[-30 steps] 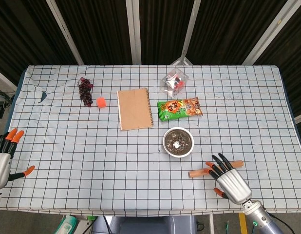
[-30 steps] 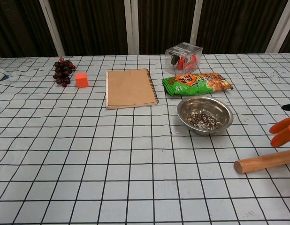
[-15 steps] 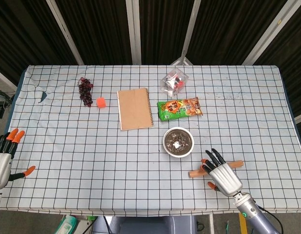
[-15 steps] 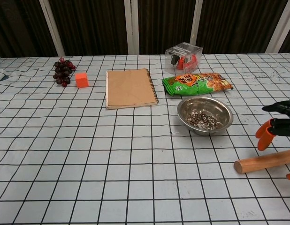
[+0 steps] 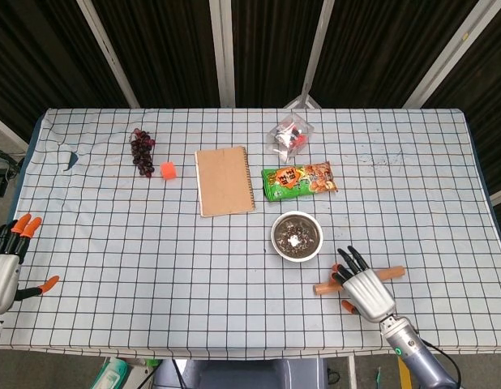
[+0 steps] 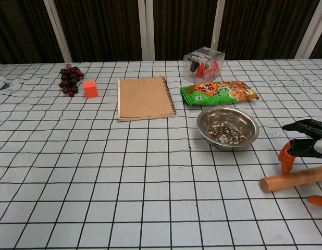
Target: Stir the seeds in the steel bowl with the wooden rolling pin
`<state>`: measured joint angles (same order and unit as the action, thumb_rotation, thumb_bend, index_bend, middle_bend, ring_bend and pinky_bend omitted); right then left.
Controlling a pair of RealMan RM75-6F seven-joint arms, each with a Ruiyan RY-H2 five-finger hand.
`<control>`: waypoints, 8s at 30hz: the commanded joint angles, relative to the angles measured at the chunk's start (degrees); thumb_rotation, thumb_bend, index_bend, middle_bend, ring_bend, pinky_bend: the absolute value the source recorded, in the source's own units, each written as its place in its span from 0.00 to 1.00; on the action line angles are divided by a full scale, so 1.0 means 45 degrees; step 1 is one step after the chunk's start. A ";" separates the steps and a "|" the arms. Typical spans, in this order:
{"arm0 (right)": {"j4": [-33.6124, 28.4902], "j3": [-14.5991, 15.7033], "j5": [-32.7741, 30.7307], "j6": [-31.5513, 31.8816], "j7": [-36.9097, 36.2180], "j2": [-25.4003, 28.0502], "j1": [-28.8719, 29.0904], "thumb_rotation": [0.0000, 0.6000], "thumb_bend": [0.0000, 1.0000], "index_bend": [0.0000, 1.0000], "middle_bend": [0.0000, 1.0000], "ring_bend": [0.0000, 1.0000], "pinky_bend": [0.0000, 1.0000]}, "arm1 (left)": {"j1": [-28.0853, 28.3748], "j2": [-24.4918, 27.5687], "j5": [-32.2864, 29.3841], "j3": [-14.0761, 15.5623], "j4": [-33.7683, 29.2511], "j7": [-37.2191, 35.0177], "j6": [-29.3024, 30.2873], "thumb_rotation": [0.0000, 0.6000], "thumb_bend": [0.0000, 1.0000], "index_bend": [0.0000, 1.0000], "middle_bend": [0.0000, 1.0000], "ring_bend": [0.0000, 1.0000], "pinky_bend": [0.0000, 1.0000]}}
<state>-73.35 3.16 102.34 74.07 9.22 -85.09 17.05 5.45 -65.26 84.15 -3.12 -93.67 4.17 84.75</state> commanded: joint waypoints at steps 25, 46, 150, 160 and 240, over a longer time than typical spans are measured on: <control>0.0023 -0.0185 -0.0655 -0.0425 0.0253 -0.0491 0.0537 1.00 0.23 0.49 0.39 0.08 0.00 | 0.0017 0.0042 -0.0026 0.0003 -0.0014 -0.0124 -0.0040 1.00 0.02 0.00 0.00 0.00 0.00; 0.0228 -0.0084 -0.0976 -0.0507 0.0302 -0.0808 0.0645 1.00 0.29 0.58 0.45 0.13 0.00 | 0.0030 0.0079 -0.0075 0.0000 -0.0051 -0.0199 -0.0089 1.00 0.02 0.00 0.00 0.00 0.00; -0.1663 -0.6966 -0.6930 0.3800 -0.8423 -0.4328 0.2227 1.00 0.77 0.82 0.67 0.32 0.00 | 0.0086 0.0241 -0.0437 -0.0085 -0.0364 -0.0767 -0.0387 1.00 0.02 0.00 0.00 0.00 0.00; -0.1145 -0.7046 -0.6805 0.3808 -0.8492 -0.5509 0.2683 1.00 0.77 0.82 0.67 0.32 0.00 | 0.0136 0.0290 -0.0483 -0.0107 -0.0388 -0.0908 -0.0492 1.00 0.02 0.00 0.00 0.00 0.00; 0.2468 -0.7756 -0.6843 0.3629 -0.9899 -0.8690 0.3122 1.00 0.77 0.83 0.68 0.32 0.00 | 0.0239 0.0327 -0.0464 -0.0057 -0.0506 -0.1025 -0.0637 1.00 0.02 0.00 0.00 0.00 0.00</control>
<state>-62.62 -31.81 71.54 90.32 -35.16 -123.92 31.07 6.53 -63.79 82.04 -3.39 -95.95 -0.46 81.86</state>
